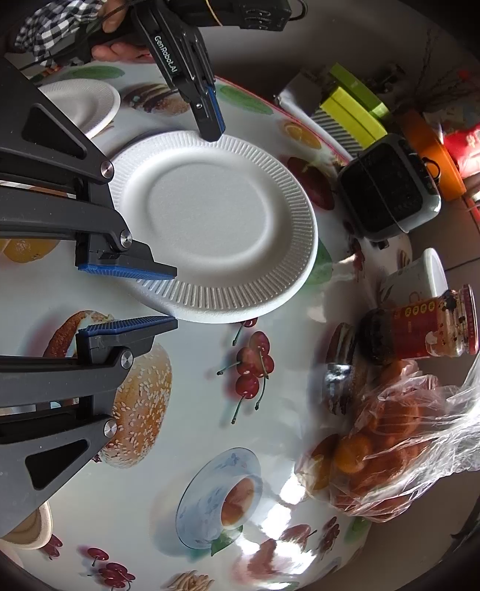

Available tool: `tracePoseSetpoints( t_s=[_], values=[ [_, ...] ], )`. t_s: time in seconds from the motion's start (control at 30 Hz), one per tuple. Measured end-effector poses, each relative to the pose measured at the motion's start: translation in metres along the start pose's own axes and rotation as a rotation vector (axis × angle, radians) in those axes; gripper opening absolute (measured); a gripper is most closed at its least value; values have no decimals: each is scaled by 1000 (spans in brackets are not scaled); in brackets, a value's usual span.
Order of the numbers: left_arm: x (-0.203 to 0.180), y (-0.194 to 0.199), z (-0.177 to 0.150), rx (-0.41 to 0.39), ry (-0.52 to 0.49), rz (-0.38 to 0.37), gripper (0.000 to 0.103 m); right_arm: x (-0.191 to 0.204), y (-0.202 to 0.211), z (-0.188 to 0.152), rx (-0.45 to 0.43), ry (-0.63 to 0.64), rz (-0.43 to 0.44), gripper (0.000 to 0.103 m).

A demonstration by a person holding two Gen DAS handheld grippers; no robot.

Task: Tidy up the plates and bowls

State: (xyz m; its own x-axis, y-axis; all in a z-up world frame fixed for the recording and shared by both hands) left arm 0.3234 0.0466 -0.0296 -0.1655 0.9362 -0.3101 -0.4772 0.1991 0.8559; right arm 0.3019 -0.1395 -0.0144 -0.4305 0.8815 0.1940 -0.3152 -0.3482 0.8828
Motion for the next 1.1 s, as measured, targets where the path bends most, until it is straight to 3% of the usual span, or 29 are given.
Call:
tracePoseSetpoints(
  t_s=[0.47,1.1],
  values=[
    [-6,27,-2,-37,-13,-18,16,8,26,-8,-41,-9,14,20],
    [-6,70,-27,-75,-31,-31,16,44,65,-38,-83,18,14,20]
  ],
)
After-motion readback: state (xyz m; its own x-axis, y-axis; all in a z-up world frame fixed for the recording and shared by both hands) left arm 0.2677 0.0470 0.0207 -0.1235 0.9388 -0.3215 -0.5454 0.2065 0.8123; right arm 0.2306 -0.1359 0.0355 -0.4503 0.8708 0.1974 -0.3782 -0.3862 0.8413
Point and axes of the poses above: each gripper's, at about its wrist camera, not at the fingertips, and y roughly against the way its jaws point, x to its left, z to its top, the point moved 7 cm from there along -y, roughly the way its jaws point, and after that the axes turned 5 degrees about y, right-handed, at the moved point
